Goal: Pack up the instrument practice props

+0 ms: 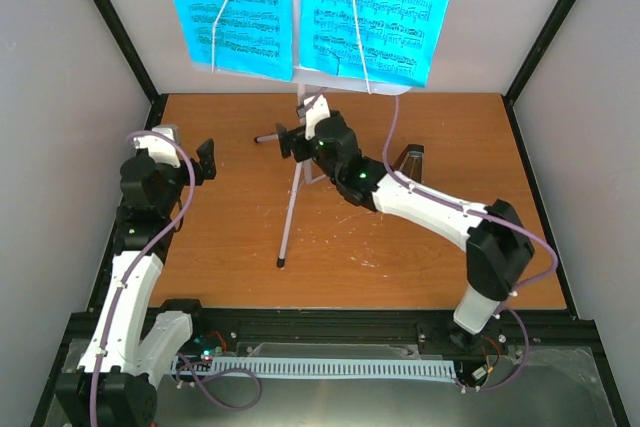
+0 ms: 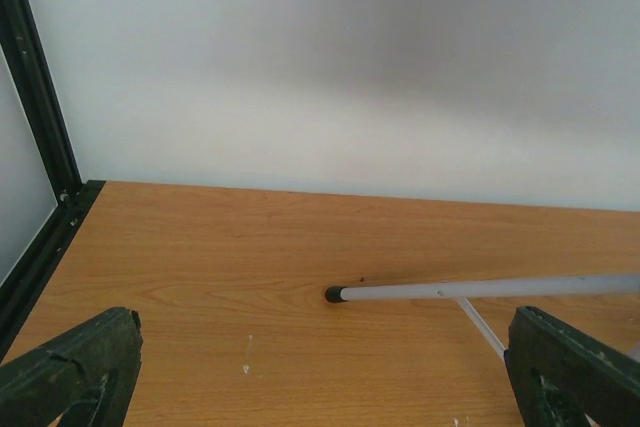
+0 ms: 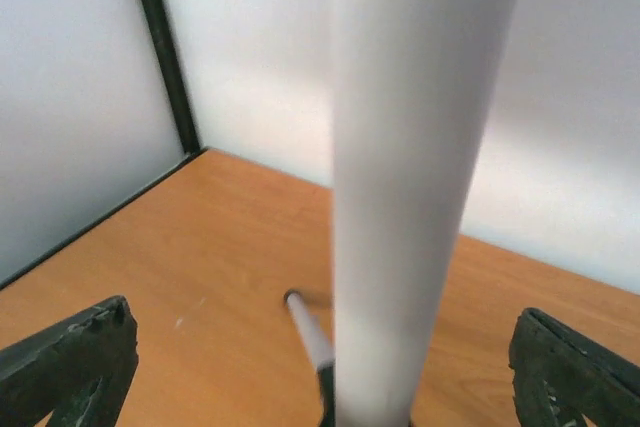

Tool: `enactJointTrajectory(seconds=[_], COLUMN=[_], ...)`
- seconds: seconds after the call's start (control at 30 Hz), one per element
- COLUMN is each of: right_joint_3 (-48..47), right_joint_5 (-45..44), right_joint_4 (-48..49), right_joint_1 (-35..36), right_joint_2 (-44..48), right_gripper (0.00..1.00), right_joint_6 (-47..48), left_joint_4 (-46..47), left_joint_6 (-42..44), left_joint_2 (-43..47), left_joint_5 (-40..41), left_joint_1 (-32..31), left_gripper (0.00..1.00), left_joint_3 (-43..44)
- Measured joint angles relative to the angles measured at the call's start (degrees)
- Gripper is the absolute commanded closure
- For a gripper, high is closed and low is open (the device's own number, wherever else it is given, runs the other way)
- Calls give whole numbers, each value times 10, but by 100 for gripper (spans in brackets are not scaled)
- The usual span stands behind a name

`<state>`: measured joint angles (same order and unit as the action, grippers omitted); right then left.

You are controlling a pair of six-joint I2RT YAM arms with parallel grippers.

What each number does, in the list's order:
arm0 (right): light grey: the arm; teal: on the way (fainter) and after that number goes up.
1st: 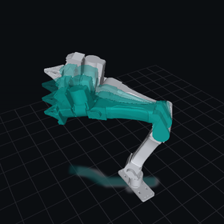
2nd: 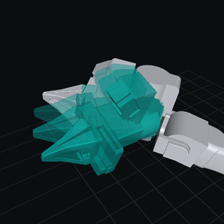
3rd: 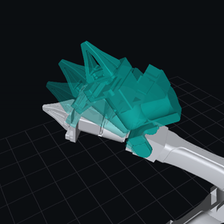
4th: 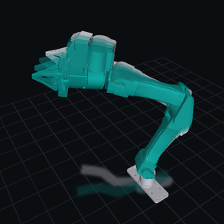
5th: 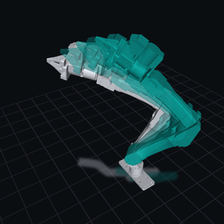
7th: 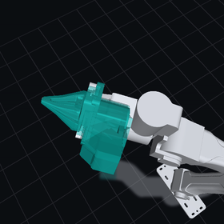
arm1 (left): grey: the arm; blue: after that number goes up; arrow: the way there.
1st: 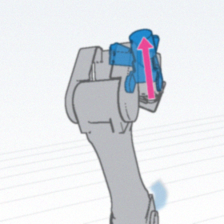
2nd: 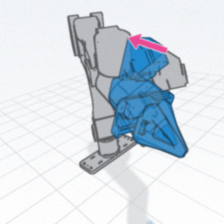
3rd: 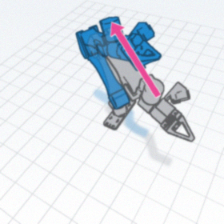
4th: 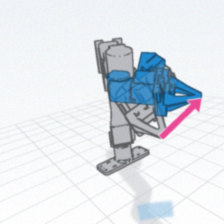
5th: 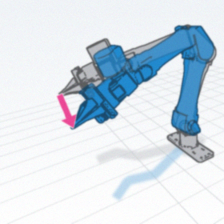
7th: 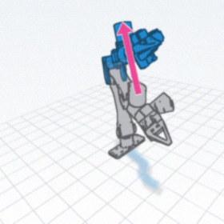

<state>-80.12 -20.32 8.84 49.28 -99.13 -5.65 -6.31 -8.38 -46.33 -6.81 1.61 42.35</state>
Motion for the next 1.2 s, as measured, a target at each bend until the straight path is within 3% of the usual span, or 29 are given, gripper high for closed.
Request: enactJointTrajectory(seconds=[0.37,0.57,0.8,1.0,1.2], right_joint_3=[229,297,263,204,123], right_joint_5=[122,178,227,287,335], right_joint_4=[-22,-98,-206,-284,-363], right_joint_1=[-9,-106,-216,-343,-410], right_joint_2=[233,331,419,429,451], right_gripper=[0,0,0,0,0], right_joint_6=[-2,-35,-54,-86,-134], left_joint_4=[3,-42,-114,-148,-156], left_joint_6=[-11,-54,-100,-118,-153], left_joint_2=[0,11,39,-8,-56], left_joint_5=[0,-16,-96,-199,-259], left_joint_1=[0,0,0,0,-29], left_gripper=[1,1,0,2,5], left_joint_3=[-3,27,160,295,322])
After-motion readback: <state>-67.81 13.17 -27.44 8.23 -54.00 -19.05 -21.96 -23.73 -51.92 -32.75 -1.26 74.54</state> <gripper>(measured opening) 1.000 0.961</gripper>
